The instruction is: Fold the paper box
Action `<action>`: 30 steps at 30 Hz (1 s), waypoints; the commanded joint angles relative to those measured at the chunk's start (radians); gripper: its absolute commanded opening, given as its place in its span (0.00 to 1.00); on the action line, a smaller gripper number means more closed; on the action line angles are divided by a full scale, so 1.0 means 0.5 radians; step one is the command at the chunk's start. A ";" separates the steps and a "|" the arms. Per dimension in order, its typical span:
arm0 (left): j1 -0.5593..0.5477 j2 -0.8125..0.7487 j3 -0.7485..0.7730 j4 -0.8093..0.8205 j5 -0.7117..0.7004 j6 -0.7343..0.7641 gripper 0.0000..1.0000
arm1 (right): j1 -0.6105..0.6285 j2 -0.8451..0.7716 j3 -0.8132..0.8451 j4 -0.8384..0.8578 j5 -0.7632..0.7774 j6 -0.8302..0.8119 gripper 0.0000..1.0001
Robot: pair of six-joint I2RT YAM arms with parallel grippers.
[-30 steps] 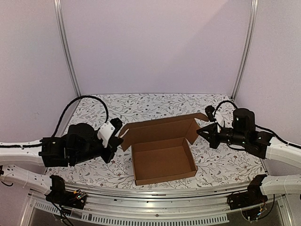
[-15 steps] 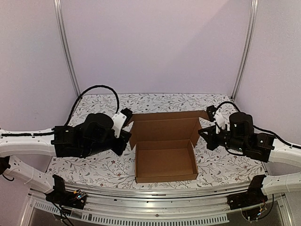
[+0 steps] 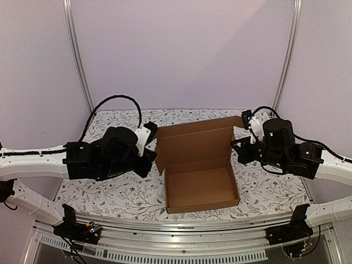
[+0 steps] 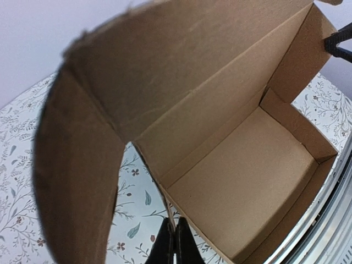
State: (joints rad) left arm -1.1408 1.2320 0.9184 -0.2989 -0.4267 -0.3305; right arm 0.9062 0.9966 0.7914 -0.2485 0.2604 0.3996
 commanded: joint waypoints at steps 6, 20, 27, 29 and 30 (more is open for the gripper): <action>0.014 0.032 0.215 -0.093 0.109 0.010 0.00 | 0.137 0.161 0.207 -0.084 0.038 0.162 0.00; 0.030 0.169 0.253 -0.065 0.271 -0.180 0.00 | 0.246 0.259 0.139 -0.059 0.189 0.187 0.00; 0.027 0.140 0.128 -0.020 0.323 -0.239 0.00 | 0.278 0.247 0.047 -0.020 0.225 0.193 0.00; 0.027 0.140 0.108 -0.020 0.333 -0.259 0.00 | 0.289 0.242 0.026 -0.012 0.232 0.196 0.00; 0.025 0.141 0.097 -0.017 0.341 -0.273 0.00 | 0.300 0.238 0.013 -0.007 0.241 0.200 0.00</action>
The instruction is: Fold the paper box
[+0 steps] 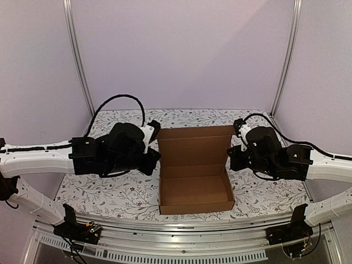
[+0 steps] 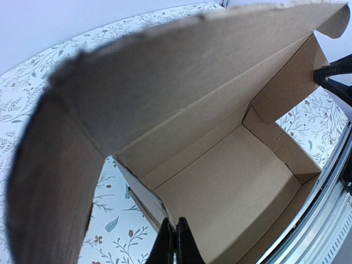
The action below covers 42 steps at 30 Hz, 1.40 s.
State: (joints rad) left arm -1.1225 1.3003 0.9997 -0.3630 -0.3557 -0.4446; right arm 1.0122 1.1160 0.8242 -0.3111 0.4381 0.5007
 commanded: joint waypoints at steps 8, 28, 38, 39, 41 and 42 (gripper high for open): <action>-0.074 -0.017 -0.224 0.150 0.199 -0.114 0.00 | 0.164 -0.060 -0.139 0.126 -0.052 0.006 0.00; -0.448 -0.049 -0.517 0.205 -0.222 -0.348 0.00 | 0.472 -0.209 -0.452 0.161 0.349 0.258 0.03; -0.630 0.033 -0.511 0.198 -0.460 -0.468 0.00 | 0.609 -0.222 -0.483 0.166 0.530 0.398 0.32; -0.633 0.045 -0.502 0.192 -0.470 -0.475 0.00 | 0.611 -0.232 -0.480 0.154 0.539 0.401 0.36; -0.641 0.073 -0.484 0.170 -0.490 -0.491 0.00 | 0.613 -0.261 -0.484 0.124 0.548 0.407 0.41; -0.646 0.085 -0.475 0.159 -0.500 -0.495 0.00 | 0.614 -0.280 -0.496 0.111 0.552 0.403 0.43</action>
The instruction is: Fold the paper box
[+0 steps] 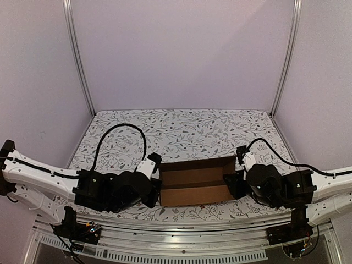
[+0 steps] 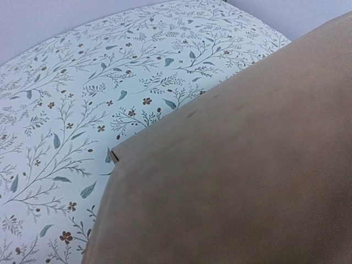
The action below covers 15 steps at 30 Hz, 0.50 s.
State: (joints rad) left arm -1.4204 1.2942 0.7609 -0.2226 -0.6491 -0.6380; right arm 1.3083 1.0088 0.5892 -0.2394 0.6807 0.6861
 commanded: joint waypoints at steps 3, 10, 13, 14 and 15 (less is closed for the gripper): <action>-0.056 0.136 0.028 -0.155 0.039 -0.128 0.00 | 0.023 -0.173 -0.069 -0.101 0.072 0.019 0.48; -0.061 0.177 0.044 -0.181 -0.086 -0.188 0.00 | 0.022 -0.568 -0.167 -0.376 -0.041 -0.018 0.54; -0.063 0.214 0.058 -0.155 -0.141 -0.177 0.00 | 0.024 -0.757 -0.173 -0.461 -0.170 -0.070 0.57; -0.062 0.221 0.059 -0.149 -0.160 -0.172 0.00 | 0.023 -0.798 -0.164 -0.505 -0.217 -0.102 0.57; -0.061 0.233 0.059 -0.130 -0.173 -0.160 0.00 | 0.024 -0.855 -0.152 -0.537 -0.273 -0.116 0.57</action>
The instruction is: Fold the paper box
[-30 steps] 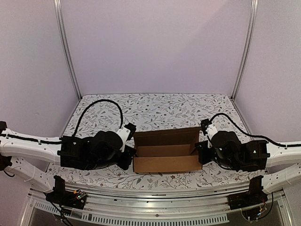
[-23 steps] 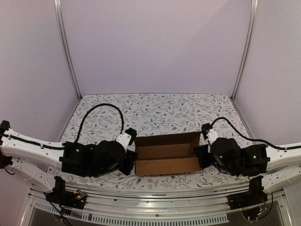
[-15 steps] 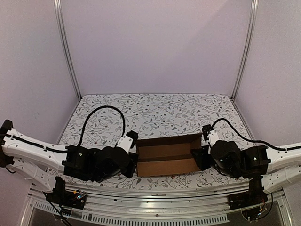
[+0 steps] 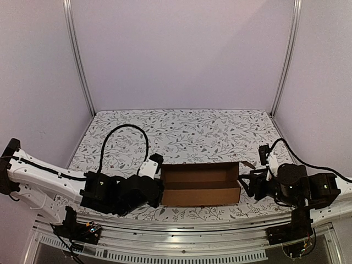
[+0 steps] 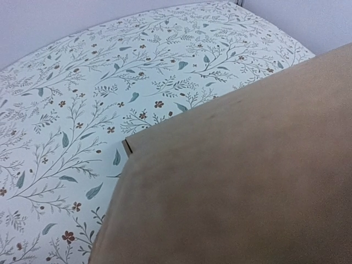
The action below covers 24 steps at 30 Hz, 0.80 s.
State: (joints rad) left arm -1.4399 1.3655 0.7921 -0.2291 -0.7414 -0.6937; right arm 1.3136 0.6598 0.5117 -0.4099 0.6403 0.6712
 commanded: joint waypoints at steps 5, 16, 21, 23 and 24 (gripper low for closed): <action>-0.020 0.169 -0.013 -0.006 -0.029 -0.009 0.00 | 0.012 -0.263 0.136 -0.351 -0.382 -0.194 0.56; -0.008 0.268 -0.128 0.266 -0.122 0.091 0.00 | 0.014 0.109 0.781 -0.419 -0.275 -0.525 0.45; 0.023 0.308 -0.205 0.575 -0.124 0.245 0.00 | -0.017 0.437 1.060 -0.417 -0.058 -0.643 0.36; 0.048 0.318 -0.249 0.704 -0.106 0.319 0.00 | -0.103 0.540 1.142 -0.393 -0.135 -0.693 0.35; 0.055 0.329 -0.261 0.753 -0.103 0.353 0.00 | -0.160 0.616 1.178 -0.374 -0.194 -0.705 0.34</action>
State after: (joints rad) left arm -1.4322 1.4879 0.7189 0.0620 -0.8608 -0.5858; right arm 1.2976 0.8829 1.0313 -0.5907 0.5461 0.3893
